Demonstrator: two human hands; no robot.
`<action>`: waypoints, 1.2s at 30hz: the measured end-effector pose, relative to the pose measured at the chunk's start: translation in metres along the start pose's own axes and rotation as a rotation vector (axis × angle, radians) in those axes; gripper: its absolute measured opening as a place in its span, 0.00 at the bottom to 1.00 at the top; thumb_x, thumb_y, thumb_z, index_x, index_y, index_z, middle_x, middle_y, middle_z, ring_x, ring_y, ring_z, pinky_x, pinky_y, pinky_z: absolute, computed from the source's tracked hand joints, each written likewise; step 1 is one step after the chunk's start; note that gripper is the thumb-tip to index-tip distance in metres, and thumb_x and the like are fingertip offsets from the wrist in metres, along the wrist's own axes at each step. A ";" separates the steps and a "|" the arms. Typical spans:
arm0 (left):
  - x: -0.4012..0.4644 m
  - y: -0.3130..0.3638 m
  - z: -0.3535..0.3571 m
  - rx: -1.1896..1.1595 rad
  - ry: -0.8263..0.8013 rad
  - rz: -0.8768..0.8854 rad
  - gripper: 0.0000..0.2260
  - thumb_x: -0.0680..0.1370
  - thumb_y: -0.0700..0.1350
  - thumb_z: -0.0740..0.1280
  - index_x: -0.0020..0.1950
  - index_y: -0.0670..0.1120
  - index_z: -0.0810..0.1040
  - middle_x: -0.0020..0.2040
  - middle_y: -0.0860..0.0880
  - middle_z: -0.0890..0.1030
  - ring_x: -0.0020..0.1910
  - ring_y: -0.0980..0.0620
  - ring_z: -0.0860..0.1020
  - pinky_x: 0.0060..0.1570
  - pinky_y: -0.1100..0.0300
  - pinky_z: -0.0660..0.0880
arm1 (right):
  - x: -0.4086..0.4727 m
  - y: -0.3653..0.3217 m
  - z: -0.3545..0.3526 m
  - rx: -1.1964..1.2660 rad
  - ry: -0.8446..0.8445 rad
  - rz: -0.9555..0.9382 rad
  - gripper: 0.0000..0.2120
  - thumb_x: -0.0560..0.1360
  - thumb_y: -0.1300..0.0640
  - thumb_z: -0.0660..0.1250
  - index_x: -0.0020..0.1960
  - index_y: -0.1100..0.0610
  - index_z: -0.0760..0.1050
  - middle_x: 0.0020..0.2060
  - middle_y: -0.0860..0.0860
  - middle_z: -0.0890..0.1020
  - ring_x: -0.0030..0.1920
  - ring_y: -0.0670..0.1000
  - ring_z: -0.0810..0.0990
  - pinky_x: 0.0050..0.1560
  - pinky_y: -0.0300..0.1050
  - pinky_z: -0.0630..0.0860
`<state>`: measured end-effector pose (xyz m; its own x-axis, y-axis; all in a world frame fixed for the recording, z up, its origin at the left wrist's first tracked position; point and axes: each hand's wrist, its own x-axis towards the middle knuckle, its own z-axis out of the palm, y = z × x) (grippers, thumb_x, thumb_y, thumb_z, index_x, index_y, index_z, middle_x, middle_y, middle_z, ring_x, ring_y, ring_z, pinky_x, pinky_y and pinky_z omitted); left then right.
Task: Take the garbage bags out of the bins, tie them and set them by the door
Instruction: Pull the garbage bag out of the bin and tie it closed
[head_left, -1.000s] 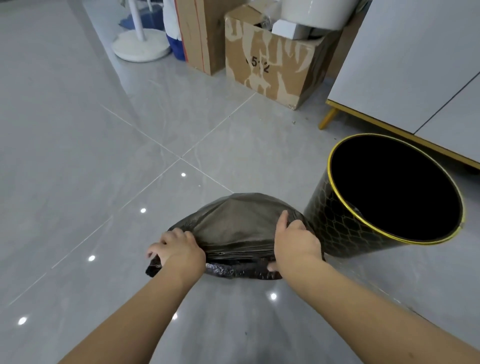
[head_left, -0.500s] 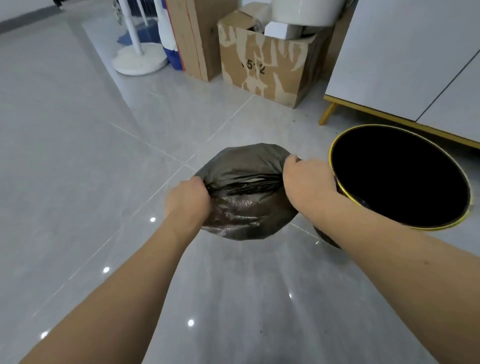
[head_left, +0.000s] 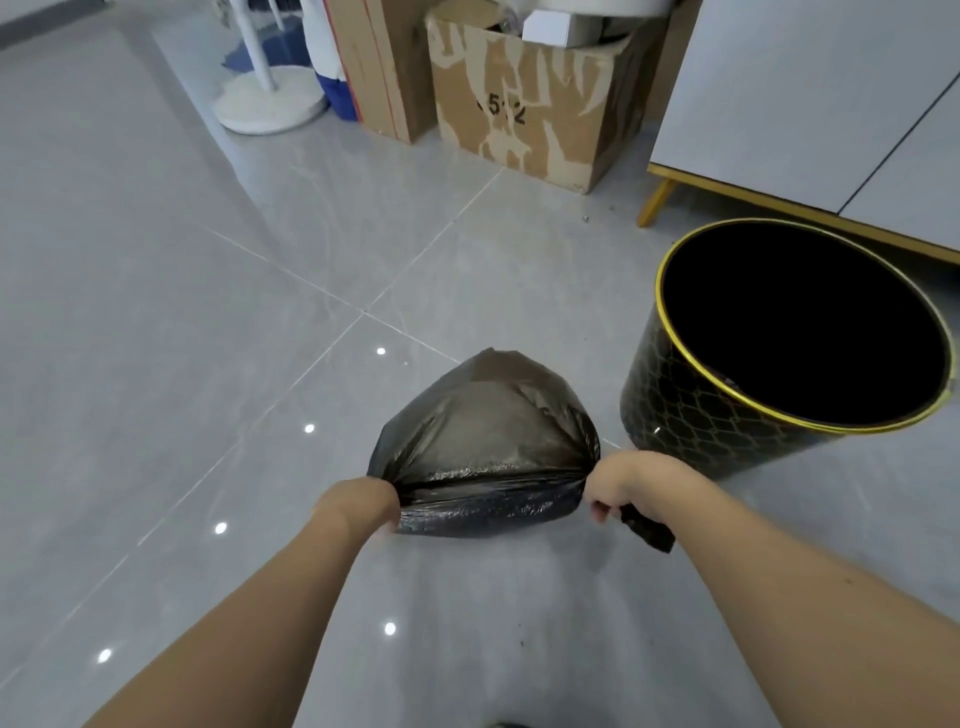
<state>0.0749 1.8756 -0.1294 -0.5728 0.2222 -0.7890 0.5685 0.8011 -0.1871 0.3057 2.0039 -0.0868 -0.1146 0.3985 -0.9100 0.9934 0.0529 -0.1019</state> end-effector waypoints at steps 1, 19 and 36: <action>0.001 0.001 0.000 -0.099 -0.096 0.001 0.11 0.79 0.39 0.58 0.56 0.37 0.77 0.52 0.42 0.81 0.43 0.46 0.78 0.49 0.57 0.76 | 0.001 0.002 0.000 0.135 -0.046 -0.019 0.15 0.79 0.62 0.60 0.33 0.60 0.72 0.32 0.55 0.73 0.30 0.51 0.69 0.35 0.41 0.70; -0.015 -0.008 -0.011 -0.731 -1.189 0.640 0.23 0.74 0.64 0.66 0.44 0.43 0.78 0.26 0.54 0.62 0.24 0.57 0.55 0.24 0.64 0.51 | 0.015 0.045 -0.011 1.556 -0.547 -0.119 0.12 0.69 0.56 0.60 0.28 0.54 0.63 0.19 0.47 0.64 0.16 0.43 0.59 0.23 0.32 0.55; -0.009 0.036 0.016 -1.254 -0.016 0.481 0.06 0.80 0.39 0.58 0.42 0.44 0.67 0.29 0.46 0.66 0.22 0.52 0.62 0.25 0.62 0.56 | 0.020 0.043 0.017 1.761 -0.683 -0.623 0.16 0.52 0.58 0.84 0.33 0.57 0.79 0.33 0.53 0.84 0.28 0.51 0.80 0.21 0.38 0.69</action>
<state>0.1101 1.8932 -0.1387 -0.4586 0.6238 -0.6329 -0.2156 0.6128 0.7602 0.3459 1.9984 -0.1158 -0.7896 0.3092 -0.5301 -0.2149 -0.9484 -0.2331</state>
